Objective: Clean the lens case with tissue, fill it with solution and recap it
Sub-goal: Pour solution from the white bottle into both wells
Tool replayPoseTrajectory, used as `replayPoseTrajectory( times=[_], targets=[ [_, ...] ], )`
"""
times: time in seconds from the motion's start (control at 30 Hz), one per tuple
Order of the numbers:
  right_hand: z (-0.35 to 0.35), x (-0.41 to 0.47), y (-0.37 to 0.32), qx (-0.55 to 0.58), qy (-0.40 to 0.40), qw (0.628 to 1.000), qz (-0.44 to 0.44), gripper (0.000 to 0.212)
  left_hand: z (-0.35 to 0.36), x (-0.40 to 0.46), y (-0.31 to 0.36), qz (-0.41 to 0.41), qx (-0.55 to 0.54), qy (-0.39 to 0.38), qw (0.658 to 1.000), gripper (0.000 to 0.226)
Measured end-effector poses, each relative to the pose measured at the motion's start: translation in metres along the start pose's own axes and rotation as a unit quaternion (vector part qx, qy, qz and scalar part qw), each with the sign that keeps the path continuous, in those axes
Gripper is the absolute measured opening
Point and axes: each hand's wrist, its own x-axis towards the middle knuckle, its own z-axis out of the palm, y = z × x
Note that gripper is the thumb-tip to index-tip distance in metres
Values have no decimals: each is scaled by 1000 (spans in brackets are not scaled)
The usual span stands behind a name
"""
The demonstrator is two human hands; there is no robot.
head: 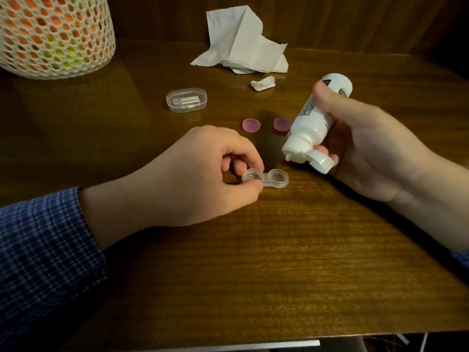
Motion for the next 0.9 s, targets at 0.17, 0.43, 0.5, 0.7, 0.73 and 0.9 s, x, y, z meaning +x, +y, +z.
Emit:
replayPoseTrajectory(
  times=[0.17, 0.43, 0.5, 0.7, 0.73, 0.9],
  targets=[
    [-1, -1, 3, -65, -40, 997, -32, 60, 0, 0, 0, 1, -2, 4, 1000, 21],
    [0, -1, 4, -65, -40, 996, -45, 41, 0, 0, -1, 2, 1, 3, 1000, 23],
    [1, -2, 4, -68, -40, 996, -45, 45, 0, 0, -1, 4, 4, 5, 1000, 22],
    [0, -2, 4, -67, -43, 996, -46, 51, 0, 0, -2, 6, 5, 6, 1000, 22],
    [0, -2, 4, -66, -42, 996, -47, 48, 0, 0, -2, 4, 4, 5, 1000, 23],
    [1, -2, 5, -58, -43, 996, -51, 64, -1, 0, -1, 3, 0, 2, 1000, 24]
  ],
)
